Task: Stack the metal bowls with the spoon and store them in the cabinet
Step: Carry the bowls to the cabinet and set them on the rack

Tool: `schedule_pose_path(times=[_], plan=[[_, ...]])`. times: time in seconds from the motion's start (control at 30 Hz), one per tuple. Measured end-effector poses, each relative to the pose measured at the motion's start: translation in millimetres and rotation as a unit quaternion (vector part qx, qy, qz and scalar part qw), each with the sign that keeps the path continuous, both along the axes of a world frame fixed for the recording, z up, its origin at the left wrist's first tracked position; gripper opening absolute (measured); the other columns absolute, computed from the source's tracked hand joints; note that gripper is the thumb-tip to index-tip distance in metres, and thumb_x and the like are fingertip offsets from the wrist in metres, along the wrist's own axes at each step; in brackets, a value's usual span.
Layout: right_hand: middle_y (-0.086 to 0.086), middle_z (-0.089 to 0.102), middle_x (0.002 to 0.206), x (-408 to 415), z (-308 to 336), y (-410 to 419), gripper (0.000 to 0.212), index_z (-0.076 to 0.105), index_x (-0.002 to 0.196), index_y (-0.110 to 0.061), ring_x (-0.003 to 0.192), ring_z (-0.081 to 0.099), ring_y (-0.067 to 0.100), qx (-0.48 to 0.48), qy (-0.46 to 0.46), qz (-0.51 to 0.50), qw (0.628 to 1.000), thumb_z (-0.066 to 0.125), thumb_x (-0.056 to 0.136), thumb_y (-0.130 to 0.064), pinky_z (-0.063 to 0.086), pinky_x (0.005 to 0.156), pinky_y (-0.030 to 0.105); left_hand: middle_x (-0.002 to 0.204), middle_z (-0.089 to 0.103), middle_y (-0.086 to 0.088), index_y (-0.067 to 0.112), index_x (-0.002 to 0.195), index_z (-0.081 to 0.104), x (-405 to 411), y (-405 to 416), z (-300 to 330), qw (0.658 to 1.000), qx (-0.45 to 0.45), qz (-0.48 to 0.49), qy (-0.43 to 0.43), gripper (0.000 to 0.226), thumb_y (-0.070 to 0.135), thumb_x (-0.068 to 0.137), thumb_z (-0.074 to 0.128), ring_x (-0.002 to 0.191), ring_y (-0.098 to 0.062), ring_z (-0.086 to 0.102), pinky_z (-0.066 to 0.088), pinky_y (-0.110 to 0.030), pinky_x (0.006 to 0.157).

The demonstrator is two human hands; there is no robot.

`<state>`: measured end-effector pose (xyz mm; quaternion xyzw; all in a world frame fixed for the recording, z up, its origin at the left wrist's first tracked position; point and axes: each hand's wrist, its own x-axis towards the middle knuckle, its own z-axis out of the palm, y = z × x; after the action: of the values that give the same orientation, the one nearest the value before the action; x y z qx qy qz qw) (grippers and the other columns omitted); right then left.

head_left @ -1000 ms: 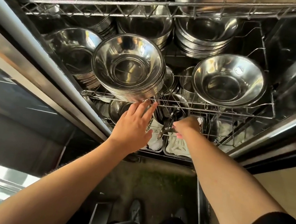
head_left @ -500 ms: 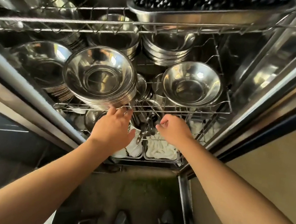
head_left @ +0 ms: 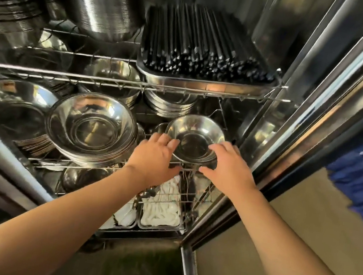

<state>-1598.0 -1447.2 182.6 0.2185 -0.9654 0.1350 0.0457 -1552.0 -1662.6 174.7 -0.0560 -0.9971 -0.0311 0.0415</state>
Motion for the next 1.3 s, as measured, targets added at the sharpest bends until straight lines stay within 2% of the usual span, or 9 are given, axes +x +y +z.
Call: schedule_pose_path(times=[0.17, 0.27, 0.33, 0.57, 0.67, 0.77, 0.93, 1.07, 1.3], plan=[[0.011, 0.016, 0.165, -24, 8, -5, 0.118, 0.02, 0.156, -0.015, 0.15, 0.017, 0.03, 0.023, -0.11, -0.064, 0.992, 0.087, 0.066, -0.052, 0.032, 0.115, 0.05, 0.163, 0.021, -0.014, 0.022, 0.157, 0.011, -30, 12, -14, 0.998, -0.019, 0.01, -0.056, 0.108, 0.086, 0.074, 0.039, 0.151, -0.033, 0.013, 0.023, -0.051, 0.119], [0.013, 0.0, 0.168, -35, 6, -7, 0.136, 0.006, 0.159, -0.016, 0.154, 0.005, 0.028, 0.006, -0.17, -0.087, 0.982, 0.092, 0.059, -0.051, 0.024, 0.119, 0.051, 0.166, 0.015, -0.014, 0.023, 0.159, 0.004, -42, 15, -23, 0.997, 0.004, 0.023, -0.069, 0.118, 0.095, 0.068, 0.027, 0.153, -0.031, 0.006, 0.013, -0.05, 0.122], [0.015, -0.002, 0.168, -41, 4, -7, 0.141, 0.005, 0.159, -0.018, 0.155, 0.0, 0.026, -0.011, -0.195, -0.093, 0.976, 0.093, 0.054, -0.052, 0.024, 0.12, 0.051, 0.165, 0.017, -0.014, 0.023, 0.158, 0.003, -45, 15, -27, 0.997, 0.021, 0.031, -0.064, 0.122, 0.099, 0.065, 0.023, 0.153, -0.03, 0.008, 0.013, -0.049, 0.122], [0.006, 0.028, 0.164, -47, 0, -7, 0.134, 0.023, 0.156, -0.017, 0.155, 0.004, 0.02, -0.037, -0.204, -0.064, 0.976, 0.09, 0.048, -0.06, 0.028, 0.119, 0.049, 0.164, 0.02, -0.013, 0.021, 0.158, -0.003, -46, 5, -33, 0.998, 0.03, 0.028, -0.047, 0.119, 0.095, 0.069, 0.025, 0.151, -0.03, 0.019, 0.015, -0.046, 0.122], [0.004, 0.044, 0.153, -47, 0, -6, 0.128, 0.035, 0.15, -0.02, 0.149, 0.026, 0.022, -0.029, -0.202, -0.057, 0.977, 0.085, 0.042, -0.067, 0.038, 0.114, 0.048, 0.165, 0.02, -0.012, 0.021, 0.158, -0.002, -40, 1, -33, 0.997, 0.038, 0.035, -0.05, 0.119, 0.094, 0.07, 0.029, 0.151, -0.029, 0.018, 0.016, -0.045, 0.122], [-0.002, 0.058, 0.129, -46, -1, -7, 0.111, 0.048, 0.138, -0.028, 0.127, 0.05, 0.018, -0.032, -0.191, -0.029, 0.981, 0.082, 0.04, -0.07, 0.049, 0.1, 0.038, 0.165, 0.018, -0.01, 0.019, 0.158, 0.001, -33, -4, -31, 0.996, 0.047, 0.047, -0.057, 0.119, 0.092, 0.071, 0.035, 0.151, -0.028, 0.019, 0.022, -0.044, 0.12], [-0.003, 0.06, 0.128, -39, -4, -16, 0.105, 0.052, 0.133, -0.031, 0.126, 0.052, 0.019, -0.025, -0.183, -0.018, 0.983, 0.078, 0.04, -0.074, 0.048, 0.098, 0.038, 0.161, 0.027, -0.008, 0.016, 0.156, 0.013, -20, -10, -27, 0.992, 0.073, 0.08, -0.064, 0.116, 0.089, 0.071, 0.044, 0.15, -0.027, 0.021, 0.036, -0.047, 0.115], [-0.004, 0.06, 0.13, -34, -5, -24, 0.105, 0.052, 0.134, -0.031, 0.126, 0.052, 0.019, -0.019, -0.181, -0.008, 0.983, 0.077, 0.043, -0.076, 0.049, 0.101, 0.04, 0.16, 0.029, -0.009, 0.015, 0.155, 0.015, -9, -15, -28, 0.989, 0.085, 0.1, -0.072, 0.114, 0.088, 0.073, 0.045, 0.15, -0.028, 0.02, 0.038, -0.048, 0.112], [0.003, 0.053, 0.14, -25, -5, -32, 0.122, 0.037, 0.147, -0.025, 0.13, 0.051, 0.022, -0.022, -0.181, -0.014, 0.983, 0.078, 0.045, -0.077, 0.048, 0.102, 0.042, 0.155, 0.035, -0.01, 0.009, 0.152, 0.023, 5, -15, -26, 0.986, 0.106, 0.116, -0.05, 0.103, 0.075, 0.08, 0.053, 0.143, -0.029, 0.031, 0.038, -0.044, 0.113]])
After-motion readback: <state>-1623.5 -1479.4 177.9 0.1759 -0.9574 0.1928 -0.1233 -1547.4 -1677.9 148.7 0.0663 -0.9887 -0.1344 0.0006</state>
